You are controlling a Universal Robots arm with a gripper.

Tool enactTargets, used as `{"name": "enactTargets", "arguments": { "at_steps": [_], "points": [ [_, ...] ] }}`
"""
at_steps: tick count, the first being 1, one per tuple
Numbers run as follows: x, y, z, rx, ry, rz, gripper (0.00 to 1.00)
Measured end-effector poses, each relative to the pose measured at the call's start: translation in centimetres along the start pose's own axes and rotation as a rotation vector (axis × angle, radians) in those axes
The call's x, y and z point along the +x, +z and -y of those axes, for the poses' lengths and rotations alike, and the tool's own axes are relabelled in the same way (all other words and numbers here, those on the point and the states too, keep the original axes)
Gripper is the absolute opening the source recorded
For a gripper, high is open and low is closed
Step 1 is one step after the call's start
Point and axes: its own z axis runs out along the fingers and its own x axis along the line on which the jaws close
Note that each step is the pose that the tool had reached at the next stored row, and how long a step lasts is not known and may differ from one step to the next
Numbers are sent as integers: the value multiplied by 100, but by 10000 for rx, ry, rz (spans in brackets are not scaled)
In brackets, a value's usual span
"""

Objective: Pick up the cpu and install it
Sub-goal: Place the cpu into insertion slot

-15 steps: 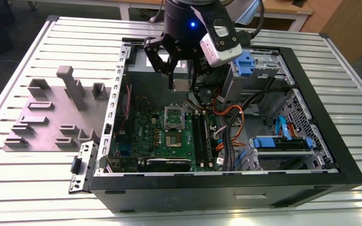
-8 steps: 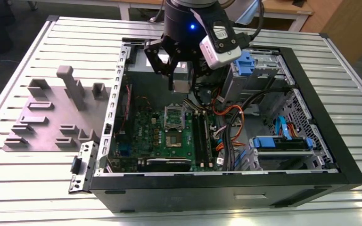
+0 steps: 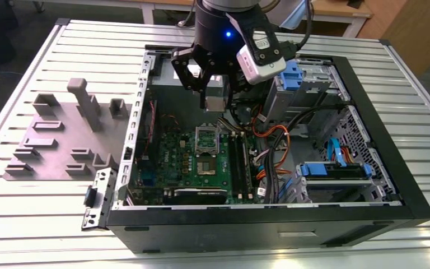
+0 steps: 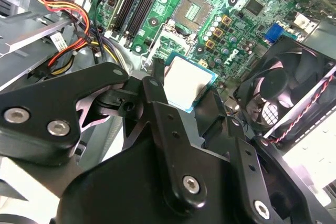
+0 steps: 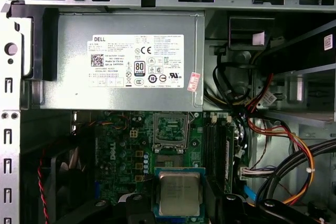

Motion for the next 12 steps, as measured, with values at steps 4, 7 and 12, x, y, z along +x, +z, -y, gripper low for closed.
{"name": "enactTargets", "arguments": {
  "at_steps": [4,7,12],
  "points": [
    [0,10,0,-1,0,1,47],
    [0,15,0,-3,0,2,47],
    [0,33,5,-2,1,1,47]
  ]
}}
